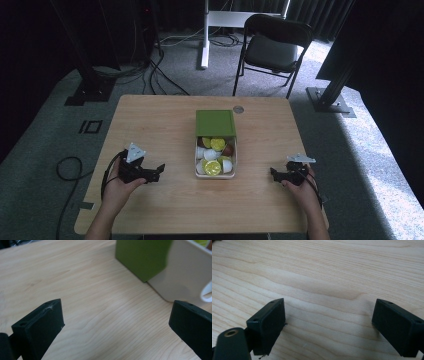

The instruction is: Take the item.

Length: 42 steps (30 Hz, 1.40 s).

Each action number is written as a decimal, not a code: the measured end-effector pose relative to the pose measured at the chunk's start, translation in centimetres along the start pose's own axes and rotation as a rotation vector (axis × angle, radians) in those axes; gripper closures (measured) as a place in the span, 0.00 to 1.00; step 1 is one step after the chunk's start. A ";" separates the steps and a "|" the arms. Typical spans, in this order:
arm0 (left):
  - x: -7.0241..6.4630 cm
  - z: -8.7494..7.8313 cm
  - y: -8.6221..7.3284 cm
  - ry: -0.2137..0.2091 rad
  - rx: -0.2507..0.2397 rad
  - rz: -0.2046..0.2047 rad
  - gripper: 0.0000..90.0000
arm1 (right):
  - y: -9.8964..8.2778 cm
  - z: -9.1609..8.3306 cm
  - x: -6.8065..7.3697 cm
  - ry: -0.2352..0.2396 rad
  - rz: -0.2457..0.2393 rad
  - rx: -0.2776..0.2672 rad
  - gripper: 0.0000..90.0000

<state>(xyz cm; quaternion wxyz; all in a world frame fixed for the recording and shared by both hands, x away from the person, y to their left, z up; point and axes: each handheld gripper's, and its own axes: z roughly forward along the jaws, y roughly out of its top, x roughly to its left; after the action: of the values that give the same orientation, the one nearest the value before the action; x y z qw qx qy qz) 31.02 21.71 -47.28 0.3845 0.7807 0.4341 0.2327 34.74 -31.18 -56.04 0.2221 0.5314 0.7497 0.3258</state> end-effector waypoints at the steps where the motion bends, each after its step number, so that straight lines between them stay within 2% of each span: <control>1: -0.1 0.1 0.2 0.000 -0.007 0.002 0.01 | 0.0 0.0 0.0 0.000 0.000 0.000 0.13; 10: -1.8 0.4 2.1 -0.063 -0.042 0.028 0.01 | 0.0 0.0 0.0 0.000 0.000 0.000 0.13; 27: -6.9 1.1 6.0 -0.184 -0.111 0.115 0.01 | 0.0 0.0 0.0 0.000 -0.001 0.000 0.13; 35: -8.9 2.3 6.9 -0.232 -0.109 0.158 0.01 | 0.0 0.0 0.0 0.000 -0.001 0.000 0.13; 39: -10.4 3.2 7.3 -0.270 -0.102 0.191 0.01 | 0.0 0.0 0.0 0.000 -0.001 0.000 0.13; 42: -10.9 3.7 7.3 -0.288 -0.099 0.192 0.01 | 0.0 0.0 0.0 0.000 -0.001 0.000 0.13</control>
<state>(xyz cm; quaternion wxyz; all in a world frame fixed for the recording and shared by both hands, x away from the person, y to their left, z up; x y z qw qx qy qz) 31.60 8.54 -43.94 0.4567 0.8241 0.2858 0.1751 34.74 -31.18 -56.04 0.2222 0.5313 0.7499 0.3257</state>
